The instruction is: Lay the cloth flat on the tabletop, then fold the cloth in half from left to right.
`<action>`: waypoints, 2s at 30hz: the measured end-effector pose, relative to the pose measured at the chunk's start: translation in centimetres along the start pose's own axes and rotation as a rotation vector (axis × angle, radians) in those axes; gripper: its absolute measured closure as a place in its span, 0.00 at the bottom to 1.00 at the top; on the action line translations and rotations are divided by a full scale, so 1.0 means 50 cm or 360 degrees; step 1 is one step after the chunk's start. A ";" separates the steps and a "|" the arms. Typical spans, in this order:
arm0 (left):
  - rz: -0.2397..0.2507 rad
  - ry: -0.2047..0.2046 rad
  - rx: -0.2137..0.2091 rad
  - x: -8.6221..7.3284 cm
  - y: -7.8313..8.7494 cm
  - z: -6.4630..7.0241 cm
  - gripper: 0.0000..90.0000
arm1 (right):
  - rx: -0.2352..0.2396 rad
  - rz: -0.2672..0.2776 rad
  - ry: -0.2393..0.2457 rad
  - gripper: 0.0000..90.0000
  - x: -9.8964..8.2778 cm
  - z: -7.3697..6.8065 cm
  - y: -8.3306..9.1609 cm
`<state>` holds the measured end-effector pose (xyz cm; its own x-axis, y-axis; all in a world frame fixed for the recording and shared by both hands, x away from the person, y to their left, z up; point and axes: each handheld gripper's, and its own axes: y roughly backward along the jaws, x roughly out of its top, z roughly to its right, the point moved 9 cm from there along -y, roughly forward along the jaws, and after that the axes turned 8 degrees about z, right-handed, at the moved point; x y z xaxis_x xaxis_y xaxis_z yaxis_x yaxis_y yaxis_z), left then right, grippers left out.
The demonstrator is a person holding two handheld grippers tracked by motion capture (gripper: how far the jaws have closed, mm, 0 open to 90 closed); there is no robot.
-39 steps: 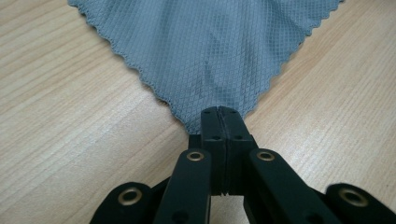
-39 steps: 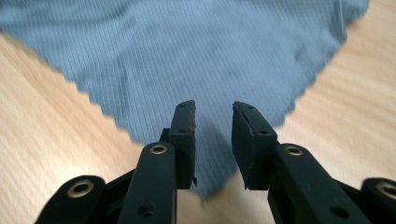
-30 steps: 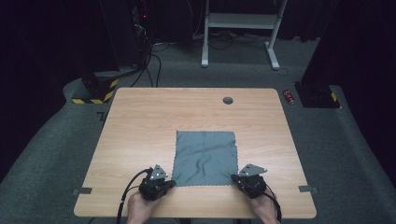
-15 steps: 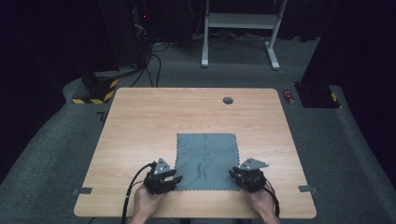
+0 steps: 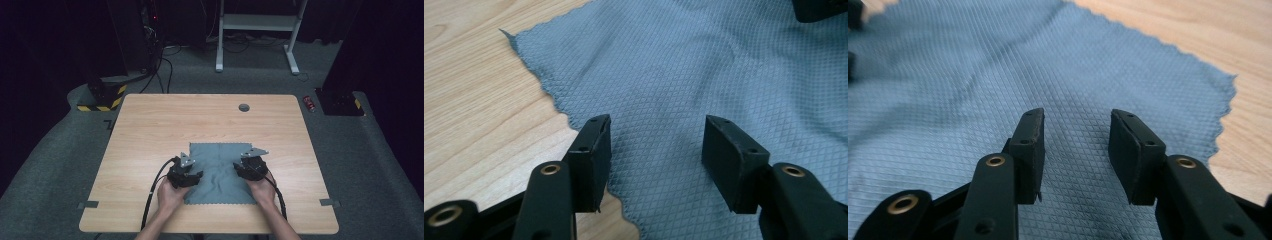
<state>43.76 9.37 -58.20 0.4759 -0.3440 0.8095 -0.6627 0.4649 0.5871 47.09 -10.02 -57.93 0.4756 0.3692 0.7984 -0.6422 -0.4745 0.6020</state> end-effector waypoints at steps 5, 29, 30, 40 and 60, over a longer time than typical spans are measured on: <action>0.0055 -0.0006 -0.0001 -0.008 0.007 -0.004 0.50 | 0.0013 0.0002 0.0026 0.65 -0.008 0.005 0.001; 0.0099 0.0056 0.0016 -0.012 0.007 -0.011 0.42 | -0.0059 0.0021 -0.0029 0.60 -0.021 0.027 0.018; 0.0101 0.0058 0.0013 -0.012 0.007 -0.013 0.42 | -0.0058 0.0011 -0.0034 0.62 -0.022 0.023 0.021; 0.0028 0.0110 0.0032 -0.005 0.011 -0.047 0.45 | 0.0095 0.0063 0.0017 0.73 -0.008 -0.031 0.055; 0.0023 0.0251 0.0035 0.026 0.012 -0.110 0.46 | 0.0431 0.0119 0.0153 0.79 0.012 -0.225 0.053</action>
<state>47.16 13.71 -56.74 0.5498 -0.2039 0.8100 -0.6819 0.4505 0.5763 38.95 -2.07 -55.99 0.3656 0.3933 0.8436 -0.4835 -0.6942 0.5332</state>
